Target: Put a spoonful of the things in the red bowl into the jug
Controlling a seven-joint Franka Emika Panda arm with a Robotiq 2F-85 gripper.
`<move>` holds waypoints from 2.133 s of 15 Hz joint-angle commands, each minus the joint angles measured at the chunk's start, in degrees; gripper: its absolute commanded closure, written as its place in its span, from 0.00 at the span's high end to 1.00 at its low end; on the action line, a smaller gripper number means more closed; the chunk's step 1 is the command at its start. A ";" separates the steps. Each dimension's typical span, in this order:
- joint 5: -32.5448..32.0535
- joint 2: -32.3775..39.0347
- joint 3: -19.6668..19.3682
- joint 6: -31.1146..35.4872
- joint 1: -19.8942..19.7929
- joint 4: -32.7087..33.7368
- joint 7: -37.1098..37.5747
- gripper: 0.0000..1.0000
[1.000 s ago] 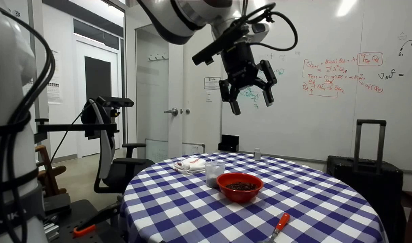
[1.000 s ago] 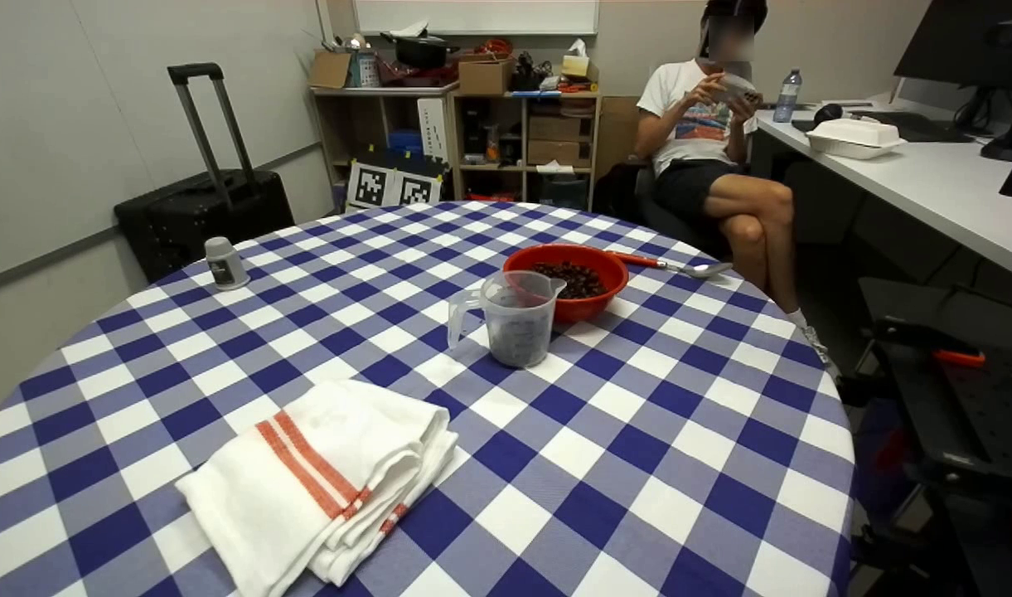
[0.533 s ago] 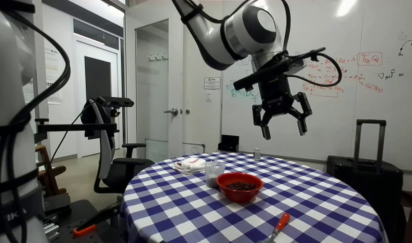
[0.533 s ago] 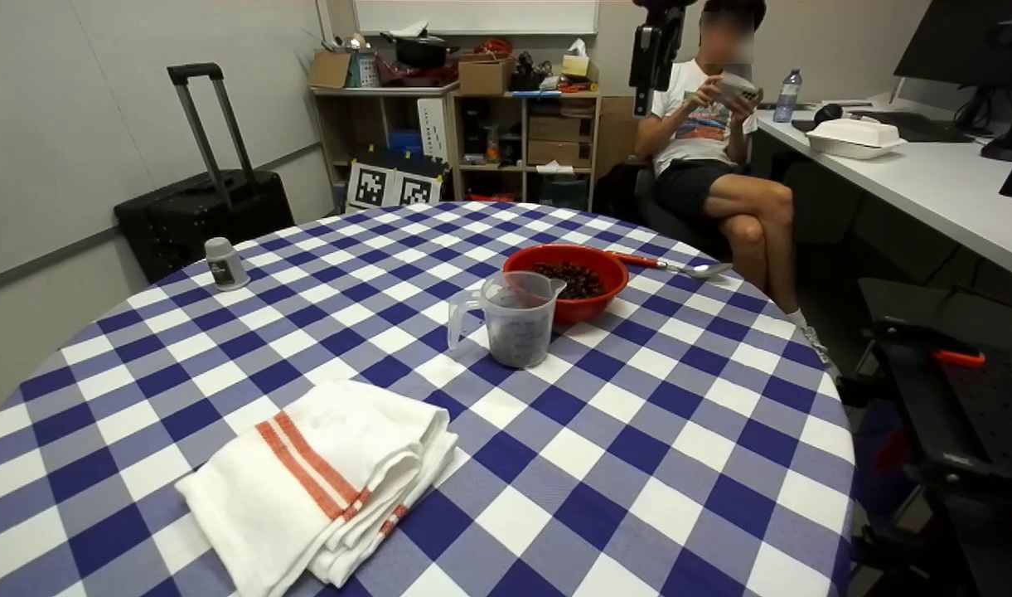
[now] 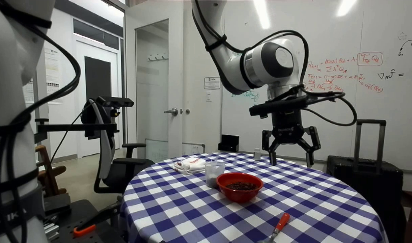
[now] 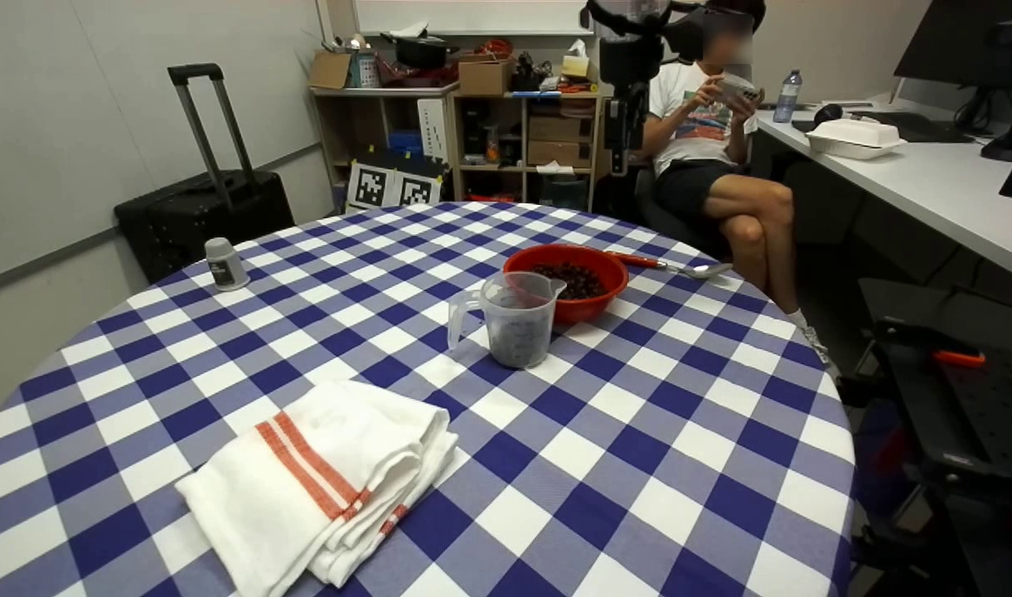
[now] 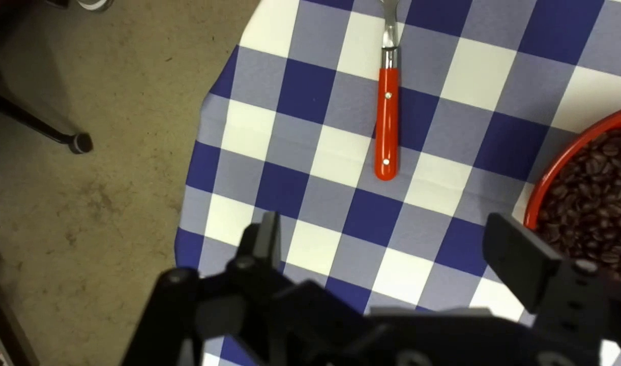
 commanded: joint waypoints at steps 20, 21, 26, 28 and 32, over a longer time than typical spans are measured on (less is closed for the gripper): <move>3.58 18.40 1.68 0.90 -1.44 9.68 -4.33 0.90; 3.56 18.83 1.64 0.83 -1.56 9.98 -4.34 0.92; 3.70 21.11 1.71 0.65 -2.27 11.45 -4.26 0.83; 3.71 21.85 1.80 0.73 -2.37 11.88 -4.23 0.60; 4.01 22.01 2.17 0.98 -2.37 12.00 -4.50 0.42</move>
